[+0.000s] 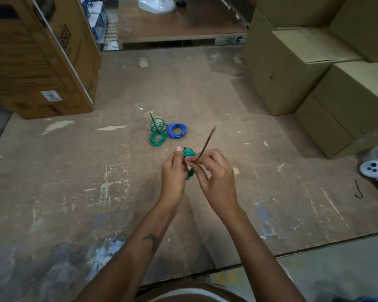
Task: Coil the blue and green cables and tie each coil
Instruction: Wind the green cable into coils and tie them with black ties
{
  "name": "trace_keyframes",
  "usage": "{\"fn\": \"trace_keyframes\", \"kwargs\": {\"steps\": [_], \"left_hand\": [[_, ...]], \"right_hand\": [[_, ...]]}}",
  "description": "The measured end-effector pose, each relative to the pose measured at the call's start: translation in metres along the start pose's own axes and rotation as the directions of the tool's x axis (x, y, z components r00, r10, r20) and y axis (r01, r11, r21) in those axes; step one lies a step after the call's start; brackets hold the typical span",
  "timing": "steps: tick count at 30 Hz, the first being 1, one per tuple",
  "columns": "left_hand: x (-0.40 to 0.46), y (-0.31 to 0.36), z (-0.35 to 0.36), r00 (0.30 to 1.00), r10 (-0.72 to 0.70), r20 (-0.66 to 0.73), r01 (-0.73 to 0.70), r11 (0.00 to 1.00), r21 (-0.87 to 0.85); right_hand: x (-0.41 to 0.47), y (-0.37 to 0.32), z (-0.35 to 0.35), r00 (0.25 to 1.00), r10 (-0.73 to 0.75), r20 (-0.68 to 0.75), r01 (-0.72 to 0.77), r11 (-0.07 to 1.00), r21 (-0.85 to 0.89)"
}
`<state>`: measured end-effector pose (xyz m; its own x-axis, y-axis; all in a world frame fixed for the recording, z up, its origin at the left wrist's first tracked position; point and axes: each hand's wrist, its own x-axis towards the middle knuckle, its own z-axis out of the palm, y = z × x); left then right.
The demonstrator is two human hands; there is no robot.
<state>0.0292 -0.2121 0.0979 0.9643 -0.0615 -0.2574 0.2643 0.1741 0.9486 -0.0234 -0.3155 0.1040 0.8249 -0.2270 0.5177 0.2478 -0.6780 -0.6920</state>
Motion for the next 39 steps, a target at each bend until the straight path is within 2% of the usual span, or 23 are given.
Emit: {"fn": "trace_keyframes", "kwargs": {"steps": [2,4,7,10,14,19,23,28,30,33,36,39], "left_hand": [[-0.009,0.007,-0.01,0.994,-0.096,0.056,0.102,0.988,-0.112],[-0.019,0.016,-0.018,0.981,-0.177,0.079,0.187,0.973,-0.136],[-0.033,0.03,-0.027,0.964,-0.231,0.129,0.253,0.945,-0.205],[-0.04,0.037,-0.038,0.959,-0.256,0.12,0.28,0.919,-0.279],[-0.042,0.035,-0.057,0.956,-0.263,0.13,0.288,0.929,-0.234],[-0.046,0.036,-0.083,0.937,-0.23,0.263,0.273,0.951,-0.142],[-0.044,0.04,-0.104,0.92,-0.234,0.316,0.27,0.96,-0.077],[-0.044,0.043,-0.12,0.924,-0.171,0.343,0.199,0.979,-0.05],[-0.042,0.04,-0.123,0.924,-0.141,0.356,0.179,0.981,-0.075],[-0.036,0.035,-0.129,0.923,-0.124,0.363,0.169,0.981,-0.093],[-0.033,0.03,-0.132,0.941,-0.02,0.338,0.035,0.999,-0.038],[-0.034,0.026,-0.132,0.955,0.076,0.286,-0.092,0.995,0.044]], "right_hand": [[-0.006,-0.003,0.01,0.995,-0.1,-0.012,0.099,0.992,-0.073],[-0.01,-0.009,0.015,0.988,-0.157,0.012,0.157,0.981,-0.111],[-0.012,-0.024,0.018,0.961,-0.266,0.068,0.274,0.948,-0.161],[-0.015,-0.038,0.022,0.916,-0.385,0.116,0.402,0.88,-0.255],[-0.022,-0.048,0.03,0.903,-0.407,0.137,0.429,0.858,-0.282],[-0.031,-0.059,0.04,0.87,-0.479,0.113,0.489,0.817,-0.305],[-0.039,-0.071,0.052,0.863,-0.494,0.106,0.5,0.803,-0.326],[-0.045,-0.079,0.067,0.89,-0.453,0.054,0.445,0.836,-0.321],[-0.048,-0.085,0.069,0.924,-0.382,0.014,0.371,0.889,-0.269],[-0.053,-0.092,0.073,0.978,-0.2,-0.059,0.191,0.973,-0.132],[-0.059,-0.096,0.079,0.997,-0.036,-0.075,0.031,0.997,-0.073],[-0.064,-0.102,0.083,0.996,-0.002,-0.086,-0.009,0.992,-0.126]]}}
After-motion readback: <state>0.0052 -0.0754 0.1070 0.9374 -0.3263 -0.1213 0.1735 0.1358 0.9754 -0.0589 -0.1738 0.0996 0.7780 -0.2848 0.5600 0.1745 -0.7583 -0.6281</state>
